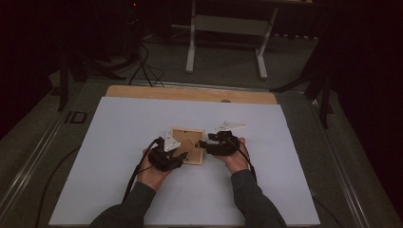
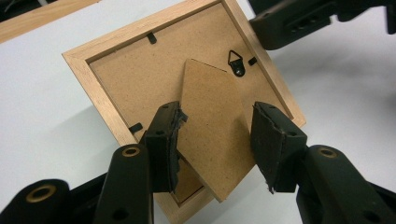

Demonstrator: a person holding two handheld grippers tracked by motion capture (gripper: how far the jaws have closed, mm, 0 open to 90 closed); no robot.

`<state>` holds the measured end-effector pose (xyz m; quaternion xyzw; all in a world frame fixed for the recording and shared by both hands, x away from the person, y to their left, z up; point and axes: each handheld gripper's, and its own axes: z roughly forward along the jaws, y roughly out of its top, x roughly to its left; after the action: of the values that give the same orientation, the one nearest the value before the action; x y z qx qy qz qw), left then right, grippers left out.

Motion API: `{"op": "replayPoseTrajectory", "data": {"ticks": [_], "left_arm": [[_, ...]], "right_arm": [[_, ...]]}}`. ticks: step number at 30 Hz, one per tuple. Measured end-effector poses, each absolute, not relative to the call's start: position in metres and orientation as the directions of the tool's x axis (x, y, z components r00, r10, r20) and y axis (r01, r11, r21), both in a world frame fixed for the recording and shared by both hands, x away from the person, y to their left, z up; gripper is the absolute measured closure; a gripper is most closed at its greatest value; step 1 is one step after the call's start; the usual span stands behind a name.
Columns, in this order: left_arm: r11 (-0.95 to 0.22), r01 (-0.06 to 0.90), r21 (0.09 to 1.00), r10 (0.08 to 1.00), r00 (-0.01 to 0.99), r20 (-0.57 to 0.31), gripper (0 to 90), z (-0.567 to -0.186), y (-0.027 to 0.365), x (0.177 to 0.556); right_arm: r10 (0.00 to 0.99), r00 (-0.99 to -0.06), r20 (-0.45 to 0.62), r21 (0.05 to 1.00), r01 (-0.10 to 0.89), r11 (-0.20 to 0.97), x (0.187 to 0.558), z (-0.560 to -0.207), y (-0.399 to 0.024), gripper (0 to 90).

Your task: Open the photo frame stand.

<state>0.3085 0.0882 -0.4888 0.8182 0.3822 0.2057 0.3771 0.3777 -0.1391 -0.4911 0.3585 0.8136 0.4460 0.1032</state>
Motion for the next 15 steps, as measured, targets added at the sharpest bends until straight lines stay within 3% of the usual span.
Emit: {"op": "replayPoseTrajectory", "data": {"ticks": [15], "left_arm": [[-0.465,0.378,0.801,0.760,0.635,0.142,53.8,-0.493,0.086,0.294]], "right_arm": [[0.635,-0.738,0.228,0.765,0.539,0.352,0.396,-0.493,-0.132,33.7]]}}
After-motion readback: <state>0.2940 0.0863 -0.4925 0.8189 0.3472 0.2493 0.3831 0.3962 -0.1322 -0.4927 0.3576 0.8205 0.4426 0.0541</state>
